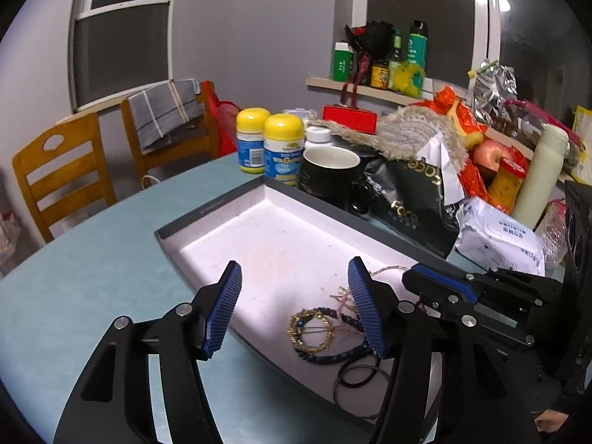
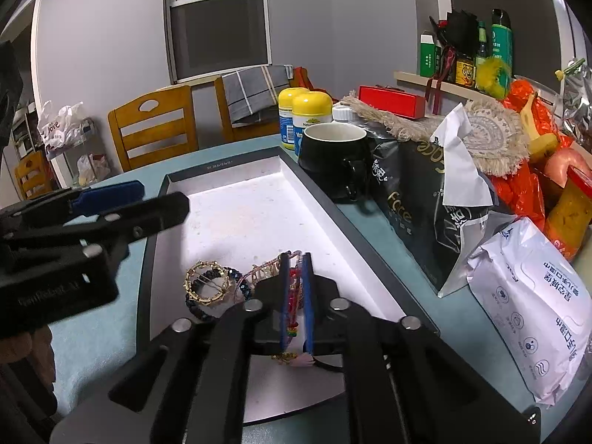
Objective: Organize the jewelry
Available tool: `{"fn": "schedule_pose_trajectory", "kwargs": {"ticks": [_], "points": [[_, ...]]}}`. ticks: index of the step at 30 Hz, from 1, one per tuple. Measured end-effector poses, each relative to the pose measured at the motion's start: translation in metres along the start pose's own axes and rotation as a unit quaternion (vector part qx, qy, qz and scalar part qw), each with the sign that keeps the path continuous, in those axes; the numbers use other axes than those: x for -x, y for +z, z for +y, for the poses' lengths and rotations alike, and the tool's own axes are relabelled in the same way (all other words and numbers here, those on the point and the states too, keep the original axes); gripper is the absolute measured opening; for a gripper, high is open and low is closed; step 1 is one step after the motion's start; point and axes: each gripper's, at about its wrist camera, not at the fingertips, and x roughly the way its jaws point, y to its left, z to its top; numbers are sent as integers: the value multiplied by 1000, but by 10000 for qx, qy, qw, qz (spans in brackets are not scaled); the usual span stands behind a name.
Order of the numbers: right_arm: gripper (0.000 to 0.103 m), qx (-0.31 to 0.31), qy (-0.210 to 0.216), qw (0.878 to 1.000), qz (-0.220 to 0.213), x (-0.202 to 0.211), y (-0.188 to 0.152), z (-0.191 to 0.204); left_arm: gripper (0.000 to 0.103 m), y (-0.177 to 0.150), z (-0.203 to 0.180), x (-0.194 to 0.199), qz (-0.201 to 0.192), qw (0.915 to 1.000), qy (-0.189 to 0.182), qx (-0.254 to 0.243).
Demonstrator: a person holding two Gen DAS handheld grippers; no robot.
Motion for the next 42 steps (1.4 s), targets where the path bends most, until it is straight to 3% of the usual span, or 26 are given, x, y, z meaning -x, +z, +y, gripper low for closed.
{"fn": "schedule_pose_trajectory", "kwargs": {"ticks": [2, 5, 13, 18, 23, 30, 34, 42], "points": [[26, 15, -23, 10000, -47, 2, 0, 0, 65, 0, 4, 1, -31, 9999, 62, 77], [31, 70, -60, 9999, -49, 2, 0, 1, 90, 0, 8, 4, -120, 9996, 219, 149], [48, 40, -43, 10000, 10, 0, 1, -1, 97, -5, 16, 0, -15, 9976, 595, 358], [73, 154, -116, 9998, -43, 2, 0, 5, 99, -11, 29, 2, -176, 9951, 769, 591], [79, 187, -133, 9997, -46, 2, 0, 5, 100, -18, 40, 14, -537, 9897, 1060, 803], [81, 151, -119, 9998, -22, 1, 1, 3, 100, -23, 51, 18, -581, 9891, 1022, 891], [82, 180, -117, 9998, -30, 1, 0, 5, 100, -26, 51, 13, -400, 9905, 1036, 814], [84, 120, -97, 9999, -3, 1, 0, 3, 100, -32, 54, 11, -439, 9872, 1253, 887]]}}
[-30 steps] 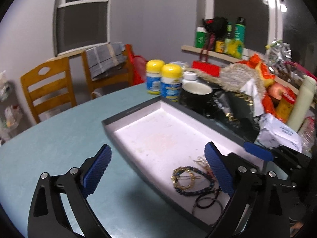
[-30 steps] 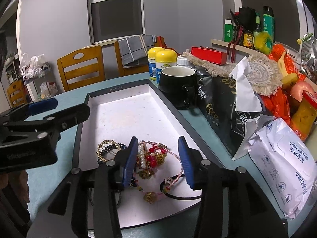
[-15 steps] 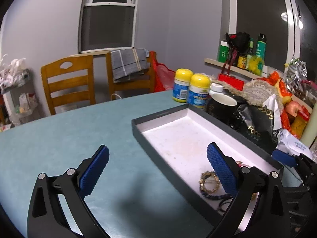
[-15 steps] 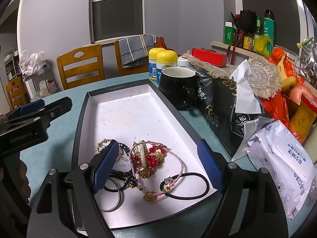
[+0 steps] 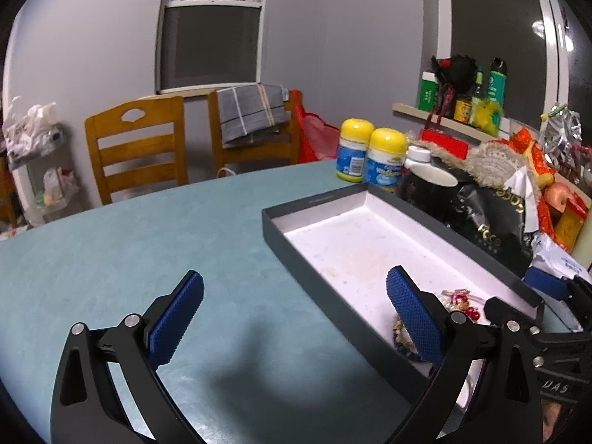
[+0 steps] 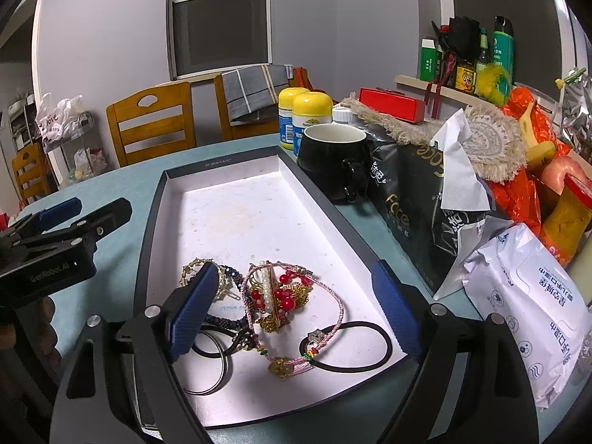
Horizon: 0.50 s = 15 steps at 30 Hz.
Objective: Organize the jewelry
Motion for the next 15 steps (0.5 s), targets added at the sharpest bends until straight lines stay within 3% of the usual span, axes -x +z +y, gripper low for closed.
{"fn": "schedule_pose_trajectory", "kwargs": {"ticks": [15], "points": [[89, 110, -48, 9999, -35, 1, -1, 4, 100, -1, -7, 5, -115, 9997, 43, -224]]}}
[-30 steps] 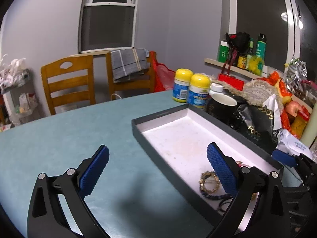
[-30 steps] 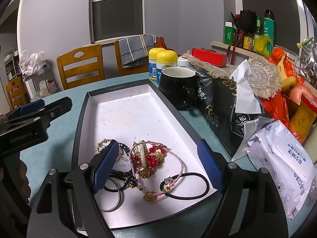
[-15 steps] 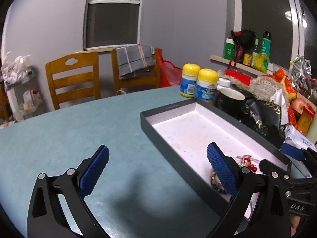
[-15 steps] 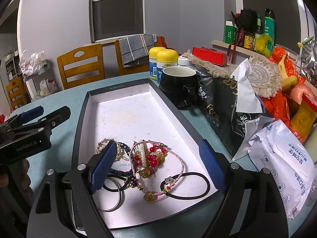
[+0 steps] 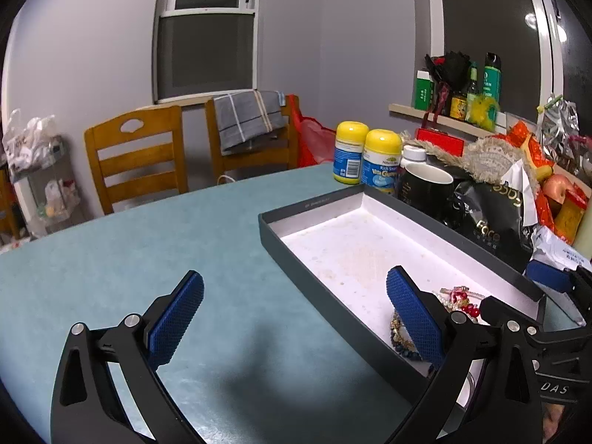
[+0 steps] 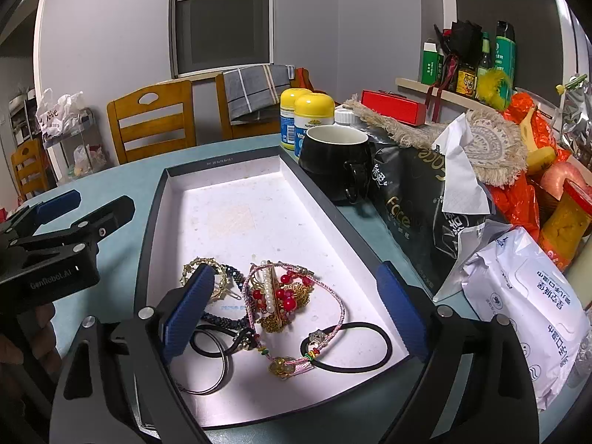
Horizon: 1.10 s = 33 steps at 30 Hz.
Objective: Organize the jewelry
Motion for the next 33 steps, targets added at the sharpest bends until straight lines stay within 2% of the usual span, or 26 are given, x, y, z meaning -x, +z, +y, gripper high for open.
{"fn": "schedule_pose_trajectory", "kwargs": {"ticks": [33], "points": [[93, 119, -9, 9999, -3, -2, 1, 6, 100, 1, -2, -2, 73, 10000, 44, -43]]}}
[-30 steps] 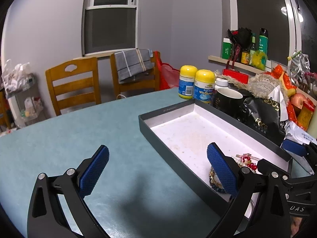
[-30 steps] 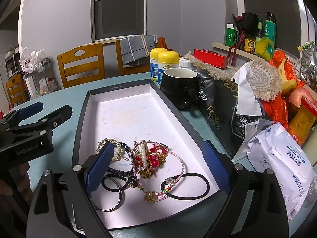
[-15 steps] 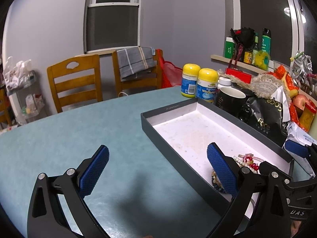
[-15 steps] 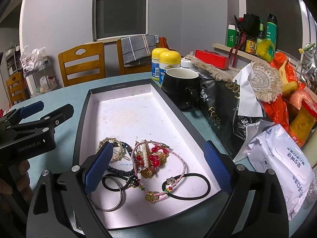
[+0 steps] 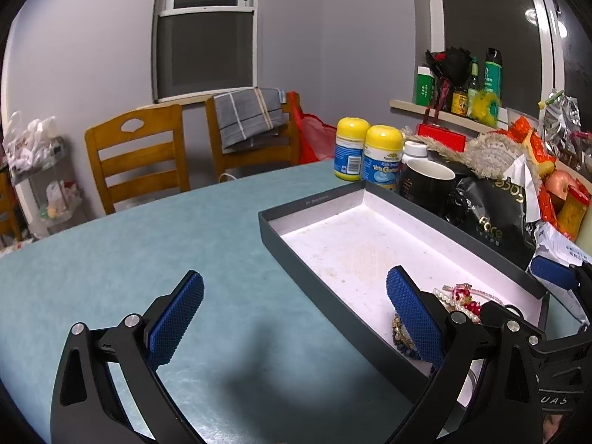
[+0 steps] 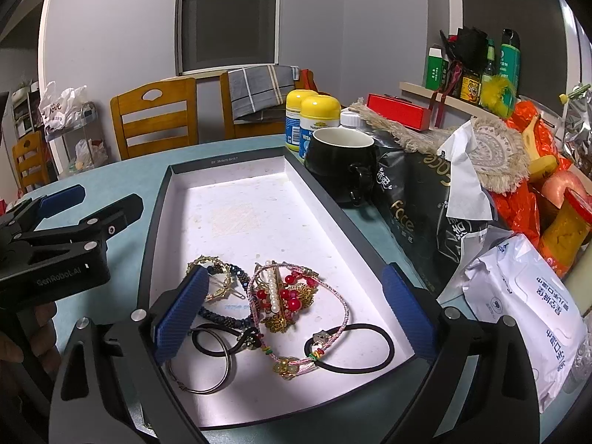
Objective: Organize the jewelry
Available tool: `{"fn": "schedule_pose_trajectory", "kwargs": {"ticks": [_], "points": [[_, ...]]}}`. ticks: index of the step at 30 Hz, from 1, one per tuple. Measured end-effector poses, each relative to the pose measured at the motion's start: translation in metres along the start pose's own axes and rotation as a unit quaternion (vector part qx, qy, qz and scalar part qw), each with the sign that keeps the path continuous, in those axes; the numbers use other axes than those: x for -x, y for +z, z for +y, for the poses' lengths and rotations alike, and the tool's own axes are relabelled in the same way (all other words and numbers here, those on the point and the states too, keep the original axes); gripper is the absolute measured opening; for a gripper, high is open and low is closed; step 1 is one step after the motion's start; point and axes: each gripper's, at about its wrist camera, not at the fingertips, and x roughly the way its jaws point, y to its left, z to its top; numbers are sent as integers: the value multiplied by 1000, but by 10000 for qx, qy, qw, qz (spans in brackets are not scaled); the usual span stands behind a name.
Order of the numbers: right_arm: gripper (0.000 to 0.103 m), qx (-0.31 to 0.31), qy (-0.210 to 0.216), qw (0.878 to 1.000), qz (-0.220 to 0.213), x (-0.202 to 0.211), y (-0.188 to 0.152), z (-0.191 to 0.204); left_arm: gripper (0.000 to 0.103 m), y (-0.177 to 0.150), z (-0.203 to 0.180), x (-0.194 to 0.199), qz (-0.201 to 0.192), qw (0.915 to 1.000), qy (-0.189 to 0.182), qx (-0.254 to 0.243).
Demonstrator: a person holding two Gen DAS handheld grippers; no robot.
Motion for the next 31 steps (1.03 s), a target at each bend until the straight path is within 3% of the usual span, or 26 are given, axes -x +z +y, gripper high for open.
{"fn": "schedule_pose_trajectory", "kwargs": {"ticks": [22, 31], "points": [[94, 29, -2, 10000, -4, 0, 0, 2, 100, -1, -2, -1, 12, 10000, -18, -48], [94, 118, -64, 9999, -102, 3, 1, 4, 100, -2, 7, -9, 212, 9994, 128, 228]]}}
